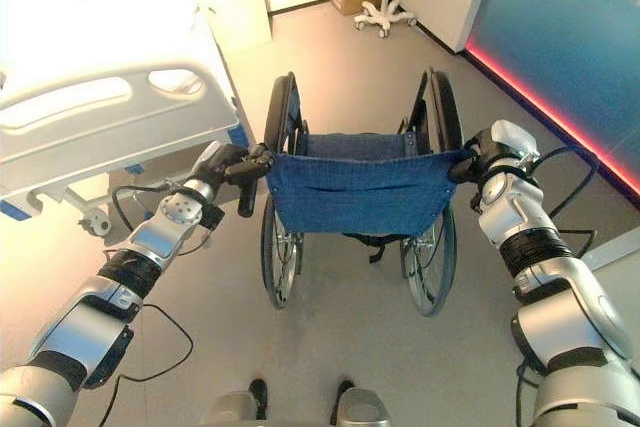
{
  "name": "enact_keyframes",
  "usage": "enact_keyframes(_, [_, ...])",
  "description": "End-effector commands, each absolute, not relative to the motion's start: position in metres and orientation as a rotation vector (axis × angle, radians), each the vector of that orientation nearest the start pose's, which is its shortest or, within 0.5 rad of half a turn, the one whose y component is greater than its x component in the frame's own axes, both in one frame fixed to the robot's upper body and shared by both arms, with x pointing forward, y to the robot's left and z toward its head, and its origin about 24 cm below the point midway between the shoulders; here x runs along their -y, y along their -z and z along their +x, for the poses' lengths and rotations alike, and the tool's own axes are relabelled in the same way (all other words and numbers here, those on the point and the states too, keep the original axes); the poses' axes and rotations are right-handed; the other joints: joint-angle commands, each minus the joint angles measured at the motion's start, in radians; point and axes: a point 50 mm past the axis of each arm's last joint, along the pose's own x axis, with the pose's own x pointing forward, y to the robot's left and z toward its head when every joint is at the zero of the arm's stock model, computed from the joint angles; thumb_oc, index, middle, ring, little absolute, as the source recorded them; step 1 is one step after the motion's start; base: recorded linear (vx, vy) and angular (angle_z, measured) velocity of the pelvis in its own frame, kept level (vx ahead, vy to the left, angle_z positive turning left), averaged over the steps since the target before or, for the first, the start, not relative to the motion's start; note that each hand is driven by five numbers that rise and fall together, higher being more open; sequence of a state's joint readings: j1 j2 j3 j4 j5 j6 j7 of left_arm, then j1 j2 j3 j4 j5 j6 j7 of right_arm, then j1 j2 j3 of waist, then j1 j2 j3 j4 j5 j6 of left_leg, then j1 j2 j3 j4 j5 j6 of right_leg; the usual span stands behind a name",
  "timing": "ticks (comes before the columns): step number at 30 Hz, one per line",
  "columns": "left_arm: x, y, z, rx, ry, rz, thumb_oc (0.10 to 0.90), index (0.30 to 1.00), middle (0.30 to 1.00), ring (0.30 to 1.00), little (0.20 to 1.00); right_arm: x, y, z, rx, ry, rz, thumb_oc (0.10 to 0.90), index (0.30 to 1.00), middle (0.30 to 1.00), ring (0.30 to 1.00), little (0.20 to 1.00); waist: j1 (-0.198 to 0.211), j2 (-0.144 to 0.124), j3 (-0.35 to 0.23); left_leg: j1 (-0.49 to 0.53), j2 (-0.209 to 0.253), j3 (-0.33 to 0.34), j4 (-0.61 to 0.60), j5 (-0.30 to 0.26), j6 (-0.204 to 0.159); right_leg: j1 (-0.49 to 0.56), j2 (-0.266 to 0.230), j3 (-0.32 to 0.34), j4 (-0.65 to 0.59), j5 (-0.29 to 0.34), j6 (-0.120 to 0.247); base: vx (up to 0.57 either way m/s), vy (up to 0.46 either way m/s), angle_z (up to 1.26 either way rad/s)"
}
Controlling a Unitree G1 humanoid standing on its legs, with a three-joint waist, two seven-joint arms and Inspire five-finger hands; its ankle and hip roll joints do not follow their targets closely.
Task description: Push the wheelchair next to the bed
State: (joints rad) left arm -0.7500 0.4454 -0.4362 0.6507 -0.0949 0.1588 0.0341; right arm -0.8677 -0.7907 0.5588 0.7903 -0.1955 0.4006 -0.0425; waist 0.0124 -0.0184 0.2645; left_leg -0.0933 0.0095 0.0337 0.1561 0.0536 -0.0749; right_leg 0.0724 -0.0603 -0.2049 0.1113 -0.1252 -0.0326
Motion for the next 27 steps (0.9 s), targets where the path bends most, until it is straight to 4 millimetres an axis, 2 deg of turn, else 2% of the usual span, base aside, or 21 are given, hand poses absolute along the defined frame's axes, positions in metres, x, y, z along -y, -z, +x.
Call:
enact_keyframes(1, [-0.176,-0.072,0.367,-0.197,0.2,0.77,0.4,0.3,0.3,0.3,0.3,0.21,-0.165,0.398,-0.13,-0.02,-1.166,0.4,0.3,0.3,0.3,0.3,0.087,0.038,0.056,-0.126,-0.058,0.03,-0.022,0.084,0.022,0.078,0.11,0.083,0.018,0.003,0.052,0.44,-0.099,-0.42])
enact_keyframes(3, [-0.181,-0.068,0.364,-0.22,0.197,0.77,0.4,0.3,0.3,0.3,0.3,0.206,-0.168,0.398,-0.116,-0.044,-1.17,0.4,0.3,0.3,0.3,0.3,0.111,0.048,0.052,-0.146,-0.064,0.025,-0.061,0.122,0.02,0.112,0.138,0.114,0.018,-0.017,0.045,0.45,-0.049,-0.72])
enact_keyframes(5, [-0.189,-0.064,0.361,-0.241,0.193,0.766,0.4,0.3,0.3,0.3,0.3,0.205,-0.171,0.398,-0.107,-0.073,-1.188,0.4,0.3,0.3,0.3,0.3,0.128,0.054,0.038,-0.14,-0.069,0.034,-0.086,0.12,0.027,0.138,0.157,0.136,0.034,-0.047,0.041,0.41,0.02,-0.87])
enact_keyframes(7, [-0.191,-0.063,0.359,-0.247,0.206,0.772,0.4,0.3,0.3,0.3,0.3,0.207,-0.173,0.398,-0.106,-0.091,-1.213,0.4,0.3,0.3,0.3,0.3,0.142,0.048,0.021,-0.147,-0.072,0.084,-0.05,0.077,0.049,0.159,0.159,0.126,0.059,-0.08,0.034,0.34,0.058,-0.75])
enact_keyframes(8, [-0.194,-0.062,0.359,-0.257,0.199,0.769,0.4,0.3,0.3,0.3,0.3,0.209,-0.17,0.398,-0.107,-0.101,-1.214,0.4,0.3,0.3,0.3,0.3,0.15,0.037,0.005,-0.135,-0.076,0.103,-0.031,0.039,0.077,0.162,0.15,0.111,0.076,-0.089,0.038,0.35,0.064,-0.44])
enact_keyframes(10, [-0.197,-0.06,0.359,-0.274,0.198,0.77,0.4,0.3,0.3,0.3,0.3,0.209,-0.158,0.397,-0.122,-0.116,-1.182,0.4,0.3,0.3,0.3,0.3,0.165,0.019,-0.014,-0.138,-0.079,0.103,0.001,0.002,0.098,0.169,0.131,0.085,0.099,-0.09,0.05,0.31,0.039,-0.23])
enact_keyframes(12, [-0.204,-0.06,0.358,-0.282,0.193,0.789,0.4,0.3,0.3,0.3,0.3,0.21,-0.149,0.394,-0.129,-0.133,-1.164,0.4,0.3,0.3,0.3,0.3,0.183,-0.01,-0.024,-0.13,-0.092,0.08,0.045,-0.047,0.134,0.164,0.102,0.062,0.167,-0.062,0.075,0.38,0.049,-0.14])
enact_keyframes(16, [-0.21,-0.061,0.356,-0.282,0.179,0.835,0.4,0.3,0.3,0.3,0.3,0.212,-0.147,0.392,-0.095,-0.118,-1.137,0.4,0.3,0.3,0.3,0.3,0.218,-0.039,-0.041,-0.122,-0.109,0.055,0.037,-0.056,0.163,0.159,0.057,0.032,0.305,0.069,0.151,0.27,0.017,-0.22])
enact_keyframes(17, [-0.21,-0.061,0.356,-0.282,0.179,0.835,0.4,0.3,0.3,0.3,0.3,0.212,-0.147,0.392,-0.095,-0.118,-1.137,0.4,0.3,0.3,0.3,0.3,0.218,-0.039,-0.041,-0.122,-0.109,0.055,0.037,-0.056,0.163,0.159,0.057,0.032,0.305,0.069,0.151,0.27,0.021,-0.28])
enact_keyframes(18, [-0.21,-0.058,0.354,-0.281,0.172,0.845,0.4,0.3,0.3,0.3,0.3,0.215,-0.146,0.391,-0.08,-0.082,-1.13,0.4,0.3,0.3,0.3,0.3,0.22,-0.039,-0.046,-0.109,-0.114,0.034,0.028,-0.062,0.176,0.124,0.045,0.042,0.388,0.133,0.177,0.27,0.031,-0.15])
enact_keyframes(20, [-0.208,-0.054,0.351,-0.278,0.17,0.839,0.4,0.3,0.3,0.3,0.3,0.218,-0.143,0.39,-0.085,-0.054,-1.124,0.4,0.3,0.3,0.3,0.3,0.215,-0.033,-0.046,-0.097,-0.116,0.014,0.027,-0.068,0.178,0.092,0.022,0.044,0.402,0.155,0.178,0.33,-0.027,-0.08])
enact_keyframes(22, [-0.207,-0.056,0.353,-0.257,0.161,0.843,0.4,0.3,0.3,0.3,0.3,0.215,-0.142,0.391,-0.087,-0.032,-1.097,0.4,0.3,0.3,0.3,0.3,0.199,-0.026,-0.027,-0.072,-0.104,-0.006,0.038,-0.084,0.167,0.026,-0.038,0.033,0.339,0.165,0.172,0.25,-0.173,-0.1])
enact_keyframes(24, [-0.207,-0.064,0.357,-0.221,0.136,0.838,0.4,0.3,0.3,0.3,0.3,0.212,-0.15,0.395,-0.054,-0.007,-1.098,0.4,0.3,0.3,0.3,0.3,0.17,-0.004,0.009,-0.037,-0.076,-0.034,0.036,-0.101,0.155,-0.097,-0.075,0.044,0.285,0.158,0.159,0.16,-0.232,-0.2])
enact_keyframes(25, [-0.207,-0.076,0.363,-0.184,0.12,0.833,0.4,0.3,0.3,0.3,0.3,0.21,-0.159,0.398,-0.02,0.019,-1.115,0.4,0.3,0.3,0.3,0.3,0.137,0.001,0.047,-0.014,-0.07,-0.063,0.053,-0.133,0.151,-0.198,-0.117,0.07,0.222,0.179,0.156,0.24,-0.334,0.05])
enact_keyframes(26, [-0.207,-0.085,0.367,-0.157,0.11,0.832,0.4,0.3,0.3,0.3,0.3,0.208,-0.165,0.4,0.002,0.036,-1.122,0.4,0.3,0.3,0.3,0.3,0.12,-0.007,0.071,-0.011,-0.075,-0.08,0.071,-0.156,0.145,-0.256,-0.147,0.087,0.149,0.222,0.161,0.24,-0.328,0.16])
enact_keyframes(27, [-0.207,-0.087,0.368,-0.15,0.108,0.832,0.4,0.3,0.3,0.3,0.3,0.208,-0.167,0.4,0.008,0.042,-1.123,0.4,0.3,0.3,0.3,0.3,0.116,-0.008,0.077,-0.01,-0.076,-0.084,0.077,-0.164,0.143,-0.264,-0.153,0.09,0.13,0.232,0.163,0.32,-0.382,0.47])
